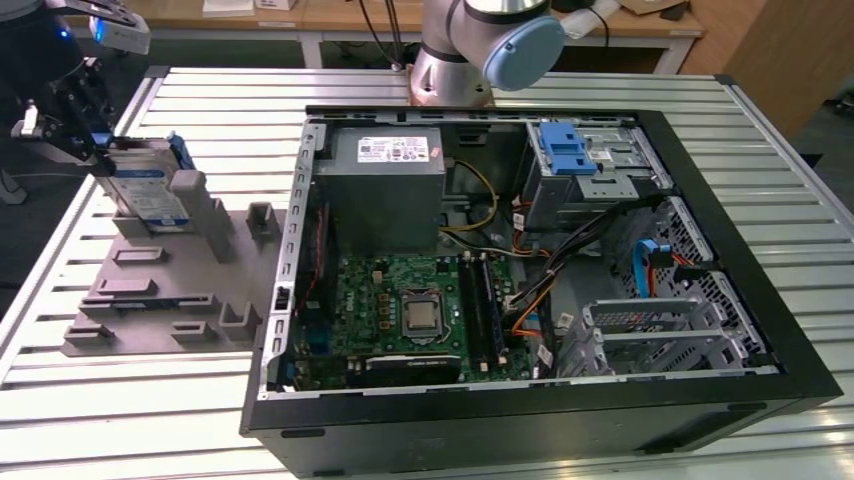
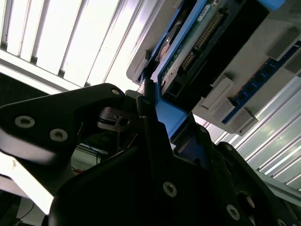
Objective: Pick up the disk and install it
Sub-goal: 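Pick up the disk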
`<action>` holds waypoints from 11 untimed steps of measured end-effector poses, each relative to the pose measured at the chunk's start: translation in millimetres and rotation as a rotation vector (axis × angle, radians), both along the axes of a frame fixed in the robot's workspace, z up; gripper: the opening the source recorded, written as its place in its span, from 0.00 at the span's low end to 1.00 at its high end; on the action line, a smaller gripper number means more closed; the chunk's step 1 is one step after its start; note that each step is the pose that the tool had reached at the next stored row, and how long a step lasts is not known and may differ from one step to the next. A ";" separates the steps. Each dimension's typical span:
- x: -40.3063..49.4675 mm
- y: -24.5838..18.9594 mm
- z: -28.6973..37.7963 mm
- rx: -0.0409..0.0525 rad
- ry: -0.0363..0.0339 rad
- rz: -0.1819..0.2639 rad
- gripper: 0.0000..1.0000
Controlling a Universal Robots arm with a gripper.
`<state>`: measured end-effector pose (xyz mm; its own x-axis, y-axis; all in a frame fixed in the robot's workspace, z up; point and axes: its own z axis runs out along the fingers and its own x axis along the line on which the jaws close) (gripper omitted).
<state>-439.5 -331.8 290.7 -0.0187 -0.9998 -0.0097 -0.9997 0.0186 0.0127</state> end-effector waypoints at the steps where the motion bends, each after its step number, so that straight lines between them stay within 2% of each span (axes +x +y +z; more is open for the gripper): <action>1: 0.0 0.0 0.4 -0.0001 0.0001 0.000 0.36; 5: 0.0 0.0 4.9 -0.0001 0.0003 0.000 0.36; 11: 0.0 0.0 19.0 -0.0001 0.0001 0.000 0.36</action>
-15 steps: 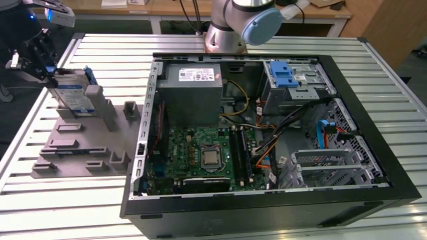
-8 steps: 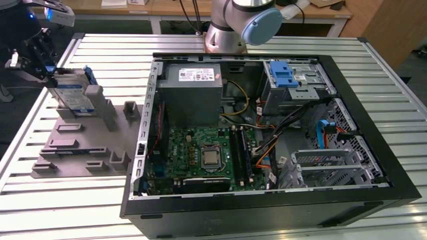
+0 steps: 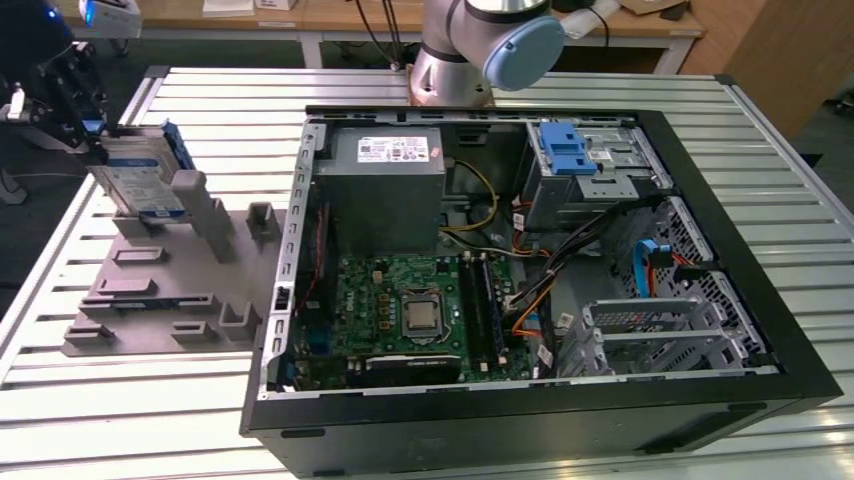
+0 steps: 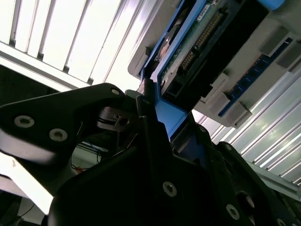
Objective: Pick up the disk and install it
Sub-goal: 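Pick up the disk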
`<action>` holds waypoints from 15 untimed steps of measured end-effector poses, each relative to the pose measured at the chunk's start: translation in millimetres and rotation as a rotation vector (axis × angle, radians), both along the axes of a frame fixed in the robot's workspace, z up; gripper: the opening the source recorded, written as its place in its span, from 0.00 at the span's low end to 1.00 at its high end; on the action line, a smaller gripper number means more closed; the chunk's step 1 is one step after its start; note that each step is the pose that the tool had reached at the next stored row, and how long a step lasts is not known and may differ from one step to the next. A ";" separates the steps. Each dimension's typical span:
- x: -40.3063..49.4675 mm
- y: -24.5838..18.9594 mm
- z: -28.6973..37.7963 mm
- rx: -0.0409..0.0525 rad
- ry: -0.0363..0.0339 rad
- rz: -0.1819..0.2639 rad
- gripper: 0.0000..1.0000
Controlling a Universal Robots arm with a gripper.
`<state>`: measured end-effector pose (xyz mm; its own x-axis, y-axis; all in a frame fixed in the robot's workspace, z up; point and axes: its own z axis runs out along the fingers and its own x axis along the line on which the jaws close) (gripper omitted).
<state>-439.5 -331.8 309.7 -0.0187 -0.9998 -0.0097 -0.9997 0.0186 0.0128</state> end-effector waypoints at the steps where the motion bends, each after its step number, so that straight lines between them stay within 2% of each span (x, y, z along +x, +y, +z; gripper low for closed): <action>1: 0.0 0.0 2.7 0.0000 0.0001 0.000 0.36; 6: 0.0 0.0 15.3 -0.0001 0.0002 0.000 0.36; 15: 0.0 0.0 17.3 -0.0001 0.0000 0.000 0.36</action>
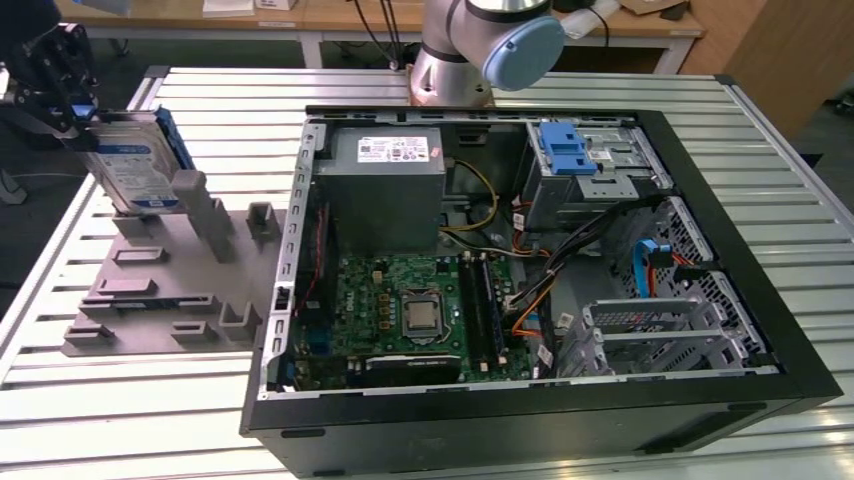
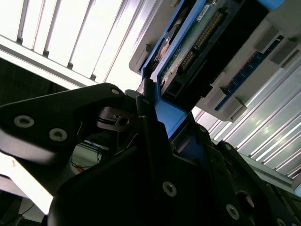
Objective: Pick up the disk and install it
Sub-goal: 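Pick up the disk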
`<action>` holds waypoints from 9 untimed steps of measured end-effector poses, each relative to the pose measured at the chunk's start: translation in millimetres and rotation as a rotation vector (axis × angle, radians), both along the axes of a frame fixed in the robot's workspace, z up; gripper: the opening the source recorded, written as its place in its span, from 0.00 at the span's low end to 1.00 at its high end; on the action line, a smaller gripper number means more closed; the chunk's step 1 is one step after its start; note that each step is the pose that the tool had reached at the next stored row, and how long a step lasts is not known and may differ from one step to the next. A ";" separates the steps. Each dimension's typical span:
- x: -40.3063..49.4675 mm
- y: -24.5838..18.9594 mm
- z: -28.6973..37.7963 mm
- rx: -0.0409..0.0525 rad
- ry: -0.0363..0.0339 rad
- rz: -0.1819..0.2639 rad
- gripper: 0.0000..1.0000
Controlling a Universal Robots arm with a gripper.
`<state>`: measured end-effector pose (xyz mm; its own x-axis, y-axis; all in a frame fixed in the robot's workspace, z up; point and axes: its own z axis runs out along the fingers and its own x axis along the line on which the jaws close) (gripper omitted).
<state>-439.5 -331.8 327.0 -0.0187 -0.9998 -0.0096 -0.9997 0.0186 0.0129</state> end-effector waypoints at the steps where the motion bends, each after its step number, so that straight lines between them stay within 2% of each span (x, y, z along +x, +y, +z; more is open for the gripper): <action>1: 0.0 0.0 0.0 0.0000 0.0000 0.000 0.36; 9: 0.0 0.0 1.9 -0.0008 0.0001 0.000 0.36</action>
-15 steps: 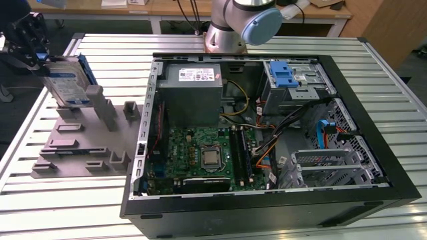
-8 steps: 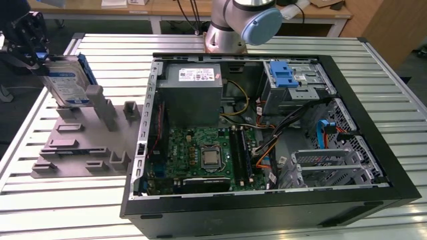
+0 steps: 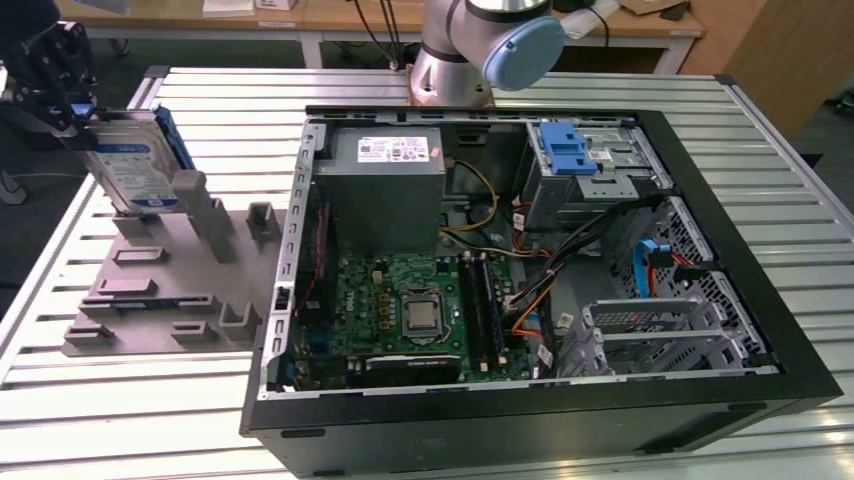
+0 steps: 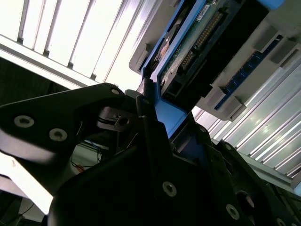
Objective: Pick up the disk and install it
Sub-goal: 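Pick up the disk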
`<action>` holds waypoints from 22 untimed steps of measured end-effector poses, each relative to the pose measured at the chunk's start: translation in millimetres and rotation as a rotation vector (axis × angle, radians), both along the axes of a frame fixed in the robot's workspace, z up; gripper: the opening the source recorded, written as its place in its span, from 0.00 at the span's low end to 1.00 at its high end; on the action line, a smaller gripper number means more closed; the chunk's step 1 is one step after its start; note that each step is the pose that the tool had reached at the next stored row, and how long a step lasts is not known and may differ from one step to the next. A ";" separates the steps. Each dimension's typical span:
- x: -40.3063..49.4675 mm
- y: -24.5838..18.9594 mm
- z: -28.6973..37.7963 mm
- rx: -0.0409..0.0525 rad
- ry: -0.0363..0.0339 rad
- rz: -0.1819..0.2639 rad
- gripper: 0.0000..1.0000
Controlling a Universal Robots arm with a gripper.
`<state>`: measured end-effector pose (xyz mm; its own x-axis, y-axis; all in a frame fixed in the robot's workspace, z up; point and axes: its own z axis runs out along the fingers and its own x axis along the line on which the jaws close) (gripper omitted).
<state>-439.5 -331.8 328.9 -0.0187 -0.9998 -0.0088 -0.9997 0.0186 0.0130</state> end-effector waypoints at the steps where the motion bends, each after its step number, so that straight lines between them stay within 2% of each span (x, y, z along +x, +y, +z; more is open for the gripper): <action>1: 0.0 0.0 1.7 0.0000 -0.0001 0.000 0.36; 22: 0.0 0.0 6.9 0.0001 -0.0001 0.000 0.36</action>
<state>-439.5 -331.8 335.8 -0.0187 -0.9998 -0.0089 -0.9997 0.0186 0.0129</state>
